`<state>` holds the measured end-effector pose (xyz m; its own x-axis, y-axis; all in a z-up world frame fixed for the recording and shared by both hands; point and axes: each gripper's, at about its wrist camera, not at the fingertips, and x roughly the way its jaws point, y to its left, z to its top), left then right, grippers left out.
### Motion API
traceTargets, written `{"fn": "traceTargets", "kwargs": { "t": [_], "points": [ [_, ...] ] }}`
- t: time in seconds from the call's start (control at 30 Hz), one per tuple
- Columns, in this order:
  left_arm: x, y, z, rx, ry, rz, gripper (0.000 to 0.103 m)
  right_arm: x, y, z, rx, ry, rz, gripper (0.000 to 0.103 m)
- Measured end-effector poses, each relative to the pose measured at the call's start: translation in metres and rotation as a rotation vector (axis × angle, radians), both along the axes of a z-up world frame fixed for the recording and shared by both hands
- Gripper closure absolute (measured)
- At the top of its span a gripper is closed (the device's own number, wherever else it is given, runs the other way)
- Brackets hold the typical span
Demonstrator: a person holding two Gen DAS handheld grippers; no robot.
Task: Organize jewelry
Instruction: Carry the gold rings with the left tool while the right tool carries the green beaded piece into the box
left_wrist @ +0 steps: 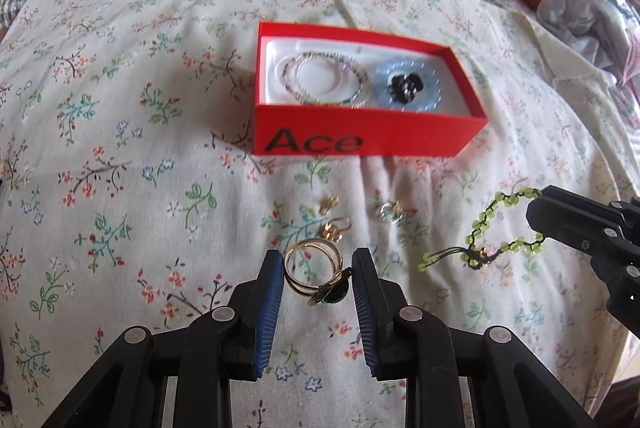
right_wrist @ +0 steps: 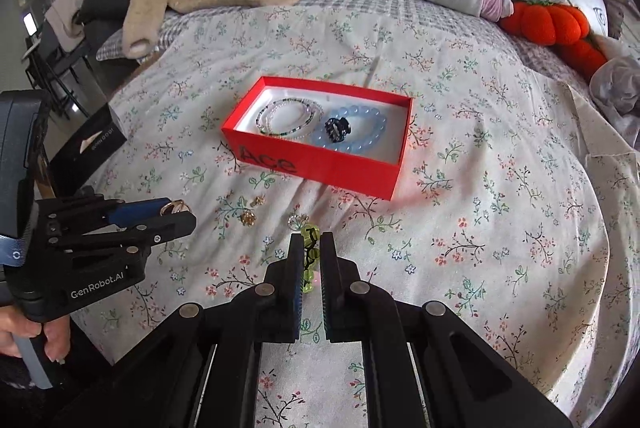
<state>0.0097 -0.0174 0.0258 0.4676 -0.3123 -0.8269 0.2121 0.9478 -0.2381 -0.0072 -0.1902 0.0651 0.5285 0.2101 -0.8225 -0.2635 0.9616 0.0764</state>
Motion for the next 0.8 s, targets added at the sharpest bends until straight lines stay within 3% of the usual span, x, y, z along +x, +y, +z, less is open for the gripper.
{"fn": "traceTargets", "kwargs": {
  "t": [0.53,0.8],
  "points": [
    [0.032,0.003,0.035,-0.095,-0.084,0.044,0.074,0.03,-0.024,0.05,0.112,-0.103,-0.121,0.095],
    [0.067,-0.005,0.031,-0.113,-0.141,0.035,0.074,0.058,-0.025,0.05,0.118,-0.153,-0.149,0.095]
  ]
}}
